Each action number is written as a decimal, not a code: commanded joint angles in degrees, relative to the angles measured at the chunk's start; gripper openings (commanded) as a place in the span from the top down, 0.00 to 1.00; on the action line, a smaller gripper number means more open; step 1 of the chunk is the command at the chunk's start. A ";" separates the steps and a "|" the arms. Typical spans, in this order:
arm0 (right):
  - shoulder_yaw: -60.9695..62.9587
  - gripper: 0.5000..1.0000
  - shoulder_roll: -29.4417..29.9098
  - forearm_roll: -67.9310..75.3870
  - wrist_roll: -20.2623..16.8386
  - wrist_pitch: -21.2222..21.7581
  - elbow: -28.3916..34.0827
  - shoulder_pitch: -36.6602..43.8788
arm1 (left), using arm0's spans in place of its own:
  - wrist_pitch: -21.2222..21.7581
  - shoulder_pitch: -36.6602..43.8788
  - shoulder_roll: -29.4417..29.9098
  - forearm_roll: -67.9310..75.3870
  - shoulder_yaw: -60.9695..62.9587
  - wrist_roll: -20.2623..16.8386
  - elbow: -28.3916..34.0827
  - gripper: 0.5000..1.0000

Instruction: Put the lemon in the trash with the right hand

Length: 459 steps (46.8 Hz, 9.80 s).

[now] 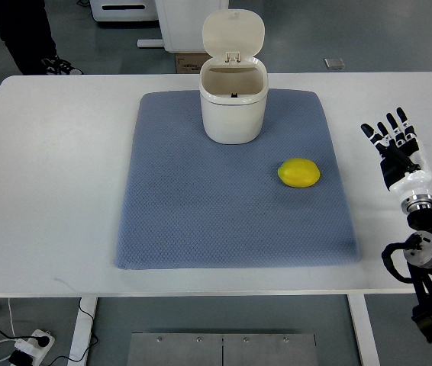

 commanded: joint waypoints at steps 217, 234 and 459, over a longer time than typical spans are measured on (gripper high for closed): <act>-31.03 0.15 -9.41 -17.60 11.25 -2.28 -5.54 3.74 | 0.00 0.42 0.00 -0.04 -0.09 0.00 0.00 0.00; -31.82 0.16 -9.32 -17.60 13.18 -2.46 -6.42 3.91 | 0.00 0.42 0.00 -0.04 -0.09 0.00 0.00 0.00; -65.57 0.05 -2.99 -12.51 -5.10 -11.95 -21.97 48.47 | 0.00 0.42 0.00 -0.04 -0.09 0.00 0.00 0.00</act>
